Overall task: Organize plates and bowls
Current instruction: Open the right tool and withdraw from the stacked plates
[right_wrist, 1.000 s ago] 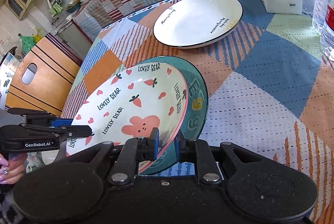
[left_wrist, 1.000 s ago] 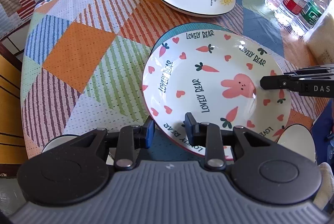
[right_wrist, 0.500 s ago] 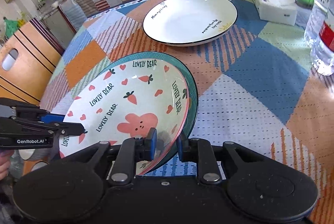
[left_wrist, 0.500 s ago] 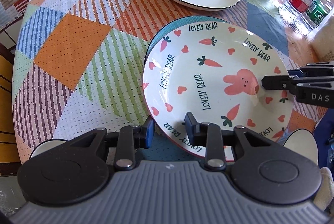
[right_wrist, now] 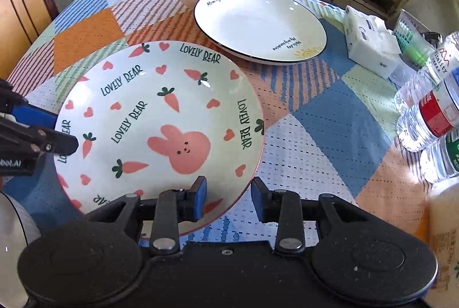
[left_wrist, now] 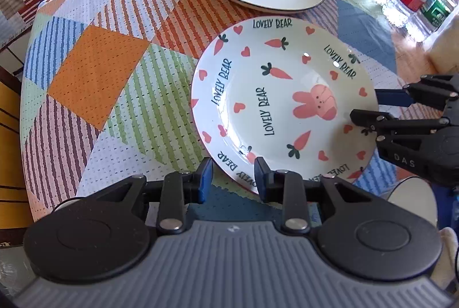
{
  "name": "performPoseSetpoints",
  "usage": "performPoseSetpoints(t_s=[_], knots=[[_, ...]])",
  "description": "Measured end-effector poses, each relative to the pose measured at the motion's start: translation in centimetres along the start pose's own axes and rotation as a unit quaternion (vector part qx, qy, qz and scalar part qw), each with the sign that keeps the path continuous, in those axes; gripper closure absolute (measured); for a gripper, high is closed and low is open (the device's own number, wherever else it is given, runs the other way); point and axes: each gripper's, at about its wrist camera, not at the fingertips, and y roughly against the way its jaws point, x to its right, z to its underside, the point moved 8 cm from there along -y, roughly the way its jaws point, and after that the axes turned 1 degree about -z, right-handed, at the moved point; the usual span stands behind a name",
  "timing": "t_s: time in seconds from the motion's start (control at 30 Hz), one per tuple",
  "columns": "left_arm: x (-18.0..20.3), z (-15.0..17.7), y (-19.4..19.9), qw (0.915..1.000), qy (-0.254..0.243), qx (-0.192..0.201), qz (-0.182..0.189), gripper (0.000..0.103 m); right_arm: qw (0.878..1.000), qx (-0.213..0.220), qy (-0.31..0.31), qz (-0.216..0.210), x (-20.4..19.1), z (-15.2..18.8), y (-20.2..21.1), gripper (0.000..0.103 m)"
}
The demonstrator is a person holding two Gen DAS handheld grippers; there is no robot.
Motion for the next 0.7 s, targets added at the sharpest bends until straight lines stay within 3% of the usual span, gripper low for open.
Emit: performPoseSetpoints(t_s=[0.2,0.4,0.47,0.53,0.7], knots=[[0.0,-1.5,3.9,0.9997,0.002,0.025,0.007,0.071,0.996,0.065,-0.034,-0.056,1.3,-1.9,3.1,0.060],[-0.2,-3.5,7.2,0.9993,0.002,0.038,0.007,0.062,0.983,0.141,-0.040,-0.107,1.6,-4.6,7.8,0.041],[-0.3,-4.3,7.9,0.9991,-0.001,0.041,0.003,0.061,0.978,0.162,-0.043,-0.121,1.7,-5.5,9.2,0.039],[-0.3,-5.2,8.4,0.9988,-0.005,0.048,-0.002,0.058,0.975,0.175,-0.048,-0.132,2.1,-6.3,10.0,0.037],[-0.3,-7.6,8.4,0.9981,-0.012,0.059,-0.017,0.052,0.968,0.193,-0.076,-0.138,3.8,-8.5,10.4,0.017]])
